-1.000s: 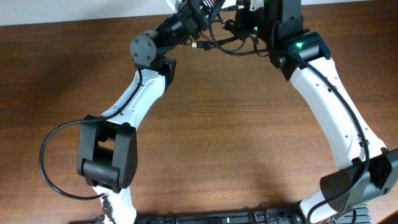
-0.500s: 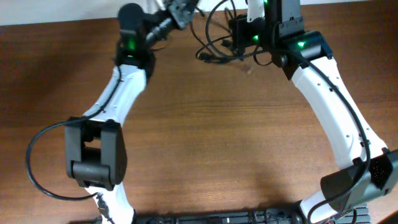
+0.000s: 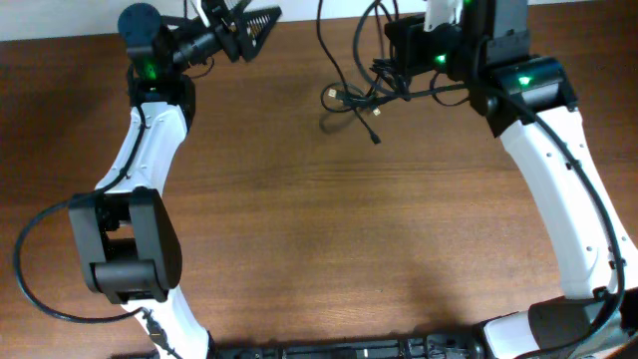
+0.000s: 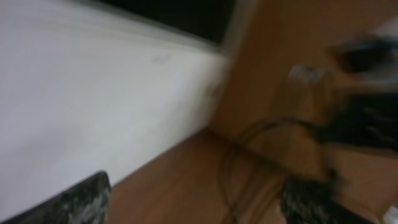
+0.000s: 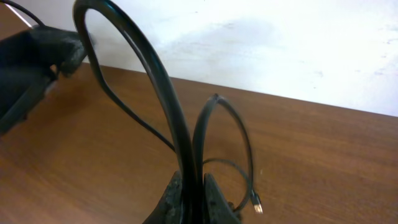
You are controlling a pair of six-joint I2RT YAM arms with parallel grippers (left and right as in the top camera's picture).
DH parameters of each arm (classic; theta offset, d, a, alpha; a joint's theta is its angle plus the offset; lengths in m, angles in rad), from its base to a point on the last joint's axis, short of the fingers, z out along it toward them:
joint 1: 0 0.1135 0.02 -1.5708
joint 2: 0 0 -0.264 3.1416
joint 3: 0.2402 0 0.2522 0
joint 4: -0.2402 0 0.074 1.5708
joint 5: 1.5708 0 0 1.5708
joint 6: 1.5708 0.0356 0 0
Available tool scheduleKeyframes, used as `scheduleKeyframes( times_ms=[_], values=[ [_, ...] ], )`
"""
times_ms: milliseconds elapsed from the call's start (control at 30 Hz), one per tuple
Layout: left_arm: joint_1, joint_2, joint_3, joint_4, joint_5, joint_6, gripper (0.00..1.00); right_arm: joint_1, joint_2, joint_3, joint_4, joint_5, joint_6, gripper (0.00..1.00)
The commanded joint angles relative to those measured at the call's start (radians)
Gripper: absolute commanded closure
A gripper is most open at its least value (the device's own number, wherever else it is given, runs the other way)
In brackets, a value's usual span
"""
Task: Untangle cables
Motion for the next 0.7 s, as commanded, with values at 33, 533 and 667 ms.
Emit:
scheduleKeyframes(
  times_ms=[33,533,667],
  values=[
    [-0.050,-0.015,0.010,0.197,0.434,0.056,0.10,-0.031,-0.023,0.008,0.015,-0.175,-0.004,0.96],
    [-0.225,-0.014,0.010,0.183,0.432,0.164,0.04,-0.030,-0.023,0.008,0.113,-0.454,0.021,0.96],
    [-0.245,-0.014,0.010,0.183,0.432,0.165,0.42,-0.029,-0.023,0.008,0.166,-0.497,0.040,0.96]
  ],
)
